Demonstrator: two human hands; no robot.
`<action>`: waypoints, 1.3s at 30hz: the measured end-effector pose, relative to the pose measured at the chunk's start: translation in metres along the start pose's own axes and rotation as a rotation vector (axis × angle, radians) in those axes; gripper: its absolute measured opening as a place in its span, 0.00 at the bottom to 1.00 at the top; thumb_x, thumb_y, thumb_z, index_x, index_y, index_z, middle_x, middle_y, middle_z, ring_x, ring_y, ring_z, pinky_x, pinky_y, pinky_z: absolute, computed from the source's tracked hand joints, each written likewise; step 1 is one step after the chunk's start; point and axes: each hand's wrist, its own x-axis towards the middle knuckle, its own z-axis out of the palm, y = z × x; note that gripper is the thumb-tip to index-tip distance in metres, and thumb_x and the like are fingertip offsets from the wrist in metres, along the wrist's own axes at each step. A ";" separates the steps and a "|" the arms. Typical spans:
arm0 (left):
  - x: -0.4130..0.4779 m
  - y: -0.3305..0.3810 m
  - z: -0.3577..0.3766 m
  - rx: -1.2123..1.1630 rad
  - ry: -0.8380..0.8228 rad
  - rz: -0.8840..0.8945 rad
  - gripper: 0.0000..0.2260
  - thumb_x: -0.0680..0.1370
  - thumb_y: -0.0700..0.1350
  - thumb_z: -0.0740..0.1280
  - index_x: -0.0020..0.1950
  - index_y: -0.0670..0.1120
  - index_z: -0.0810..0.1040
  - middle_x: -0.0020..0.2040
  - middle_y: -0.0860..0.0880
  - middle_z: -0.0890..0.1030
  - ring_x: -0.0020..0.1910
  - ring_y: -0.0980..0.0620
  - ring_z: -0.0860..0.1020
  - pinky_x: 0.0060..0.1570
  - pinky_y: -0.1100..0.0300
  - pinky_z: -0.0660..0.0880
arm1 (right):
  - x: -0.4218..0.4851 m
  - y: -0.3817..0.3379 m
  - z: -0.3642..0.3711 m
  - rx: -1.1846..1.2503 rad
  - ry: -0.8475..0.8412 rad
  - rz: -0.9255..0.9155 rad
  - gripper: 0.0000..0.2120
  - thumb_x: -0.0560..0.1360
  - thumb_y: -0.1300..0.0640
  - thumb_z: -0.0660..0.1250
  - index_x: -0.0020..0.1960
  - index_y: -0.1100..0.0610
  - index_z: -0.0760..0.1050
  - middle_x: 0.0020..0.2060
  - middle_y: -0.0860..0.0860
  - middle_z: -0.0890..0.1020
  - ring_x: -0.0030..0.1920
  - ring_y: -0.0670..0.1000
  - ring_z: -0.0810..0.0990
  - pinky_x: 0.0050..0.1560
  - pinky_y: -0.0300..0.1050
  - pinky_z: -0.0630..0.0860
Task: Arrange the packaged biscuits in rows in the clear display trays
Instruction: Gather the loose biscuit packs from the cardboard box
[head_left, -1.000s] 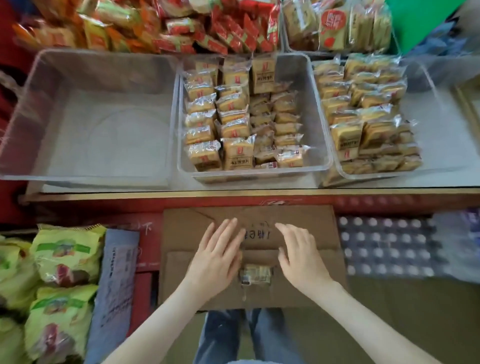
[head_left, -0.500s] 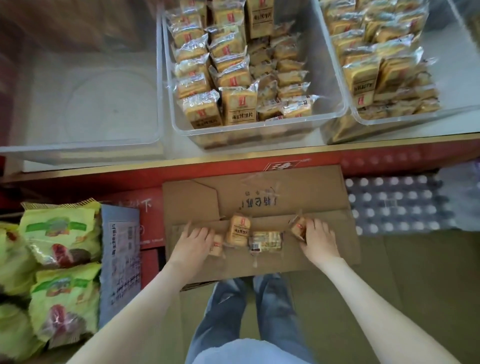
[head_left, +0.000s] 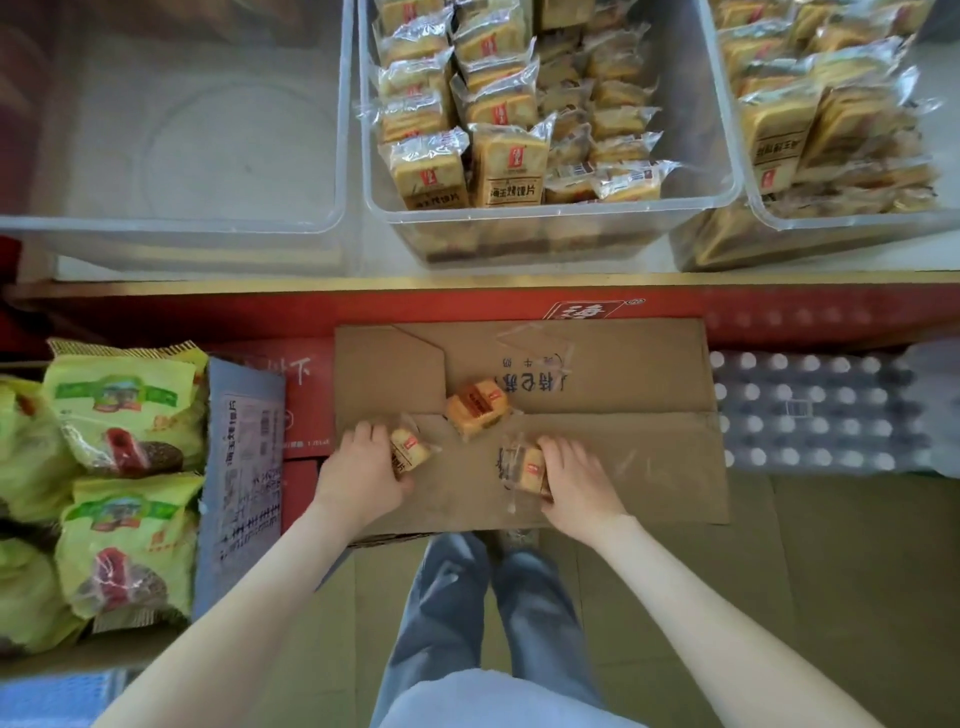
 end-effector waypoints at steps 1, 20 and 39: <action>-0.002 0.000 0.000 -0.049 0.031 -0.019 0.25 0.73 0.52 0.69 0.64 0.39 0.70 0.60 0.41 0.72 0.60 0.41 0.71 0.52 0.50 0.73 | 0.003 0.000 0.001 -0.030 0.020 -0.006 0.39 0.74 0.54 0.71 0.77 0.57 0.53 0.73 0.53 0.64 0.73 0.54 0.60 0.73 0.49 0.58; 0.065 0.113 0.002 0.064 0.021 0.030 0.30 0.76 0.53 0.67 0.71 0.44 0.57 0.63 0.42 0.71 0.61 0.43 0.72 0.56 0.52 0.72 | 0.003 0.059 -0.009 0.099 0.087 0.180 0.31 0.75 0.53 0.70 0.73 0.56 0.61 0.68 0.52 0.70 0.68 0.53 0.67 0.70 0.47 0.64; -0.170 0.031 0.035 -0.369 0.419 -0.344 0.29 0.67 0.48 0.77 0.63 0.38 0.72 0.51 0.40 0.78 0.49 0.39 0.77 0.45 0.49 0.74 | -0.050 -0.077 -0.024 0.257 -0.059 -0.328 0.28 0.71 0.51 0.75 0.66 0.51 0.66 0.59 0.48 0.73 0.60 0.49 0.72 0.59 0.44 0.70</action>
